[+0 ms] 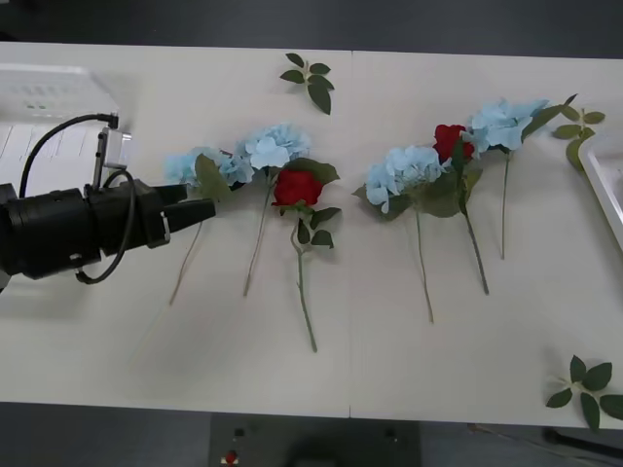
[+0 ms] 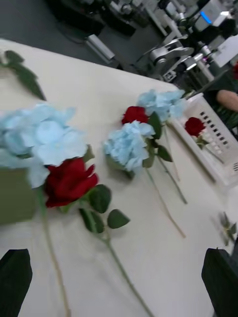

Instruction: Put the red flowers into the right box and the blue flowers into the left box

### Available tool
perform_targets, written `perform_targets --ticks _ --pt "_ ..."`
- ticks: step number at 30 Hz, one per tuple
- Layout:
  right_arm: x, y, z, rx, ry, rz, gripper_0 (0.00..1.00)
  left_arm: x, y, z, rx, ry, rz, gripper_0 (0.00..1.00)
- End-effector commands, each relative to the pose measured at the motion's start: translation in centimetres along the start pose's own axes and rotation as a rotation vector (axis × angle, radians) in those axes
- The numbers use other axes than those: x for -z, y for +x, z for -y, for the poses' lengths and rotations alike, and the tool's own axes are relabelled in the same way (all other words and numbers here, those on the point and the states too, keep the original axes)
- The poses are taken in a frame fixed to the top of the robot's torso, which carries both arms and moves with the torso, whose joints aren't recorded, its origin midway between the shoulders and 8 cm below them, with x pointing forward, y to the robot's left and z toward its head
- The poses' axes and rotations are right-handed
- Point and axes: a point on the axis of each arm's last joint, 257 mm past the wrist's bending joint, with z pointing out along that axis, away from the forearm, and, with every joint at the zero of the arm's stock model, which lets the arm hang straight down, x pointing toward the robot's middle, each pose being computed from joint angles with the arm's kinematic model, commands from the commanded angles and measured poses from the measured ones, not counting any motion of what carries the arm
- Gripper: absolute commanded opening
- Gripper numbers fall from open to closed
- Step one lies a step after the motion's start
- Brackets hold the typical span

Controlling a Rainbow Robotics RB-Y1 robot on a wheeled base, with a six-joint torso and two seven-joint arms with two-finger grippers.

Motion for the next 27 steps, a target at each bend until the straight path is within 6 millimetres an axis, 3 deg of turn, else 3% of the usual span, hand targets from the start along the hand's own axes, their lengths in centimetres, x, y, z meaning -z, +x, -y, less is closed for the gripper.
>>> perform_targets --ticks 1,4,9,13,18,24,27 --pt "3.7 -1.6 5.0 0.023 0.153 0.03 0.0 1.2 -0.2 -4.2 -0.058 -0.1 -0.05 1.0" --pt "5.5 -1.2 9.1 0.07 0.307 -0.002 0.0 1.7 0.4 -7.0 -0.084 -0.168 -0.084 1.0" --pt "8.0 0.0 15.2 0.109 0.518 -0.04 0.0 1.4 0.8 -9.4 -0.1 -0.236 -0.125 1.0" --pt "7.7 -0.1 18.8 0.146 0.646 -0.041 0.0 0.3 1.1 -10.2 -0.112 -0.28 -0.162 1.0" --pt "6.3 -0.8 21.4 0.145 0.734 -0.025 0.0 -1.0 1.8 -10.9 -0.111 -0.328 -0.205 1.0" --pt "5.4 -2.9 21.9 0.175 0.794 -0.022 0.0 -2.3 2.5 -13.1 -0.13 -0.413 -0.249 1.0" --pt "5.3 -3.1 22.2 0.204 0.827 -0.043 0.0 -3.1 2.9 -14.2 -0.143 -0.45 -0.27 1.0"
